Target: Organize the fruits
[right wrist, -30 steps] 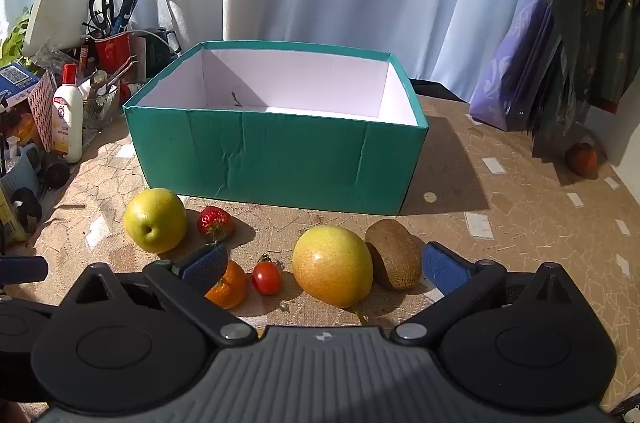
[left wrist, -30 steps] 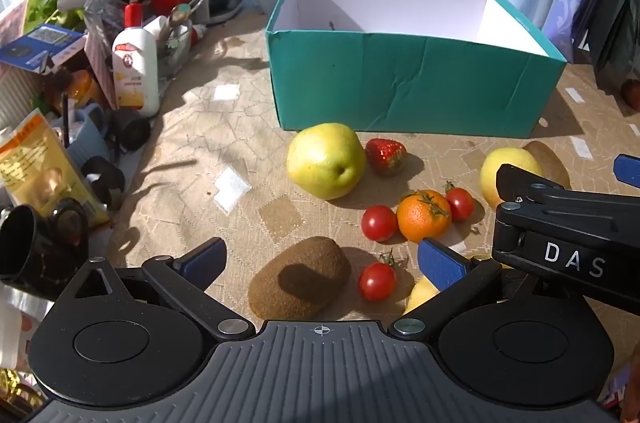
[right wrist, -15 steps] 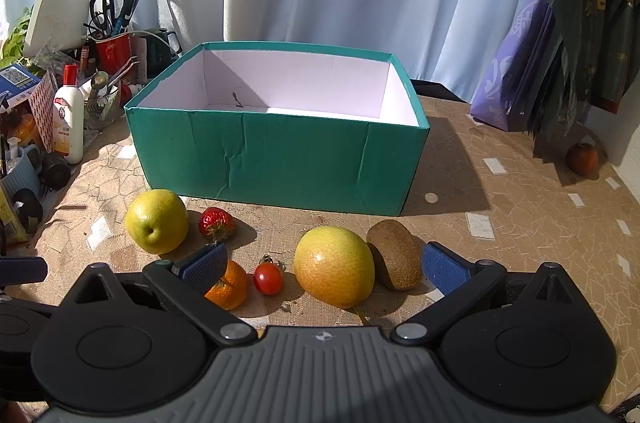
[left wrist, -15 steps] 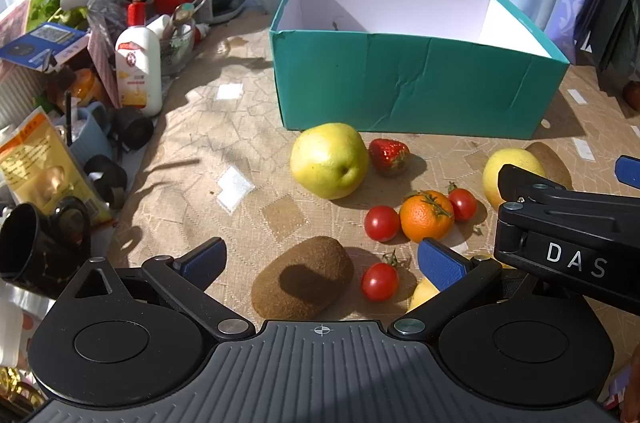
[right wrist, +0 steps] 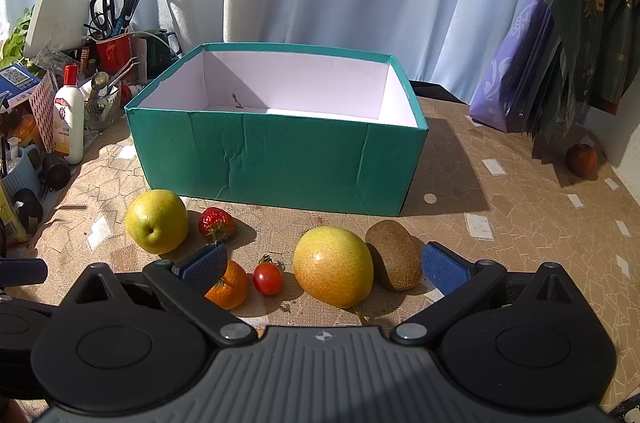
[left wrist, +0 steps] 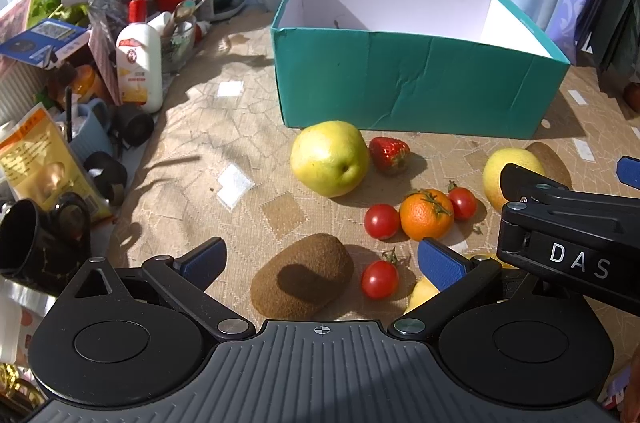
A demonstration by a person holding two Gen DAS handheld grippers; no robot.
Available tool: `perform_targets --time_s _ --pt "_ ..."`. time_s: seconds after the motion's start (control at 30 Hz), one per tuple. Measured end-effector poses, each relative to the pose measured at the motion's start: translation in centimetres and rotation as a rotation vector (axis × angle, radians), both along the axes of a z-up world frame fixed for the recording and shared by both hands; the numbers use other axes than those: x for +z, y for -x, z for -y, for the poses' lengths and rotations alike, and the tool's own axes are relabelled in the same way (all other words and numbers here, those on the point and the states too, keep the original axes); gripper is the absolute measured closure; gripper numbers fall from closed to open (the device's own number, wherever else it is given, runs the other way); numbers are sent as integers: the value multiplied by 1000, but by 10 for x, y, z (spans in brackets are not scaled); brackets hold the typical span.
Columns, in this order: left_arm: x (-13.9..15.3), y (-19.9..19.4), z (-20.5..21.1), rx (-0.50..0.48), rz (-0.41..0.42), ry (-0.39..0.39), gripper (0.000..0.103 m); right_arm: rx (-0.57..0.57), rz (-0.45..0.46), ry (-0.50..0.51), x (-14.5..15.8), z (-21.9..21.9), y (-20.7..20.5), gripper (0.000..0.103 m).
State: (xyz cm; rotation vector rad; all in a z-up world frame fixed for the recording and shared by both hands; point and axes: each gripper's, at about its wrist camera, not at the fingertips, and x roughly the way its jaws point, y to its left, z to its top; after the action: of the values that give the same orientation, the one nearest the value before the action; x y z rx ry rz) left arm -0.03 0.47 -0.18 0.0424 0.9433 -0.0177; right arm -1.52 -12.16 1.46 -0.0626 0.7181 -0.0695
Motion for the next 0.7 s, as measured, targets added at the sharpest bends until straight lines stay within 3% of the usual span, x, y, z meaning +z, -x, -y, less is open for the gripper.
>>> perform_targets --time_s 0.7 --pt "-3 3 2 12 -2 -6 0 -1 2 -1 0 -1 1 0"
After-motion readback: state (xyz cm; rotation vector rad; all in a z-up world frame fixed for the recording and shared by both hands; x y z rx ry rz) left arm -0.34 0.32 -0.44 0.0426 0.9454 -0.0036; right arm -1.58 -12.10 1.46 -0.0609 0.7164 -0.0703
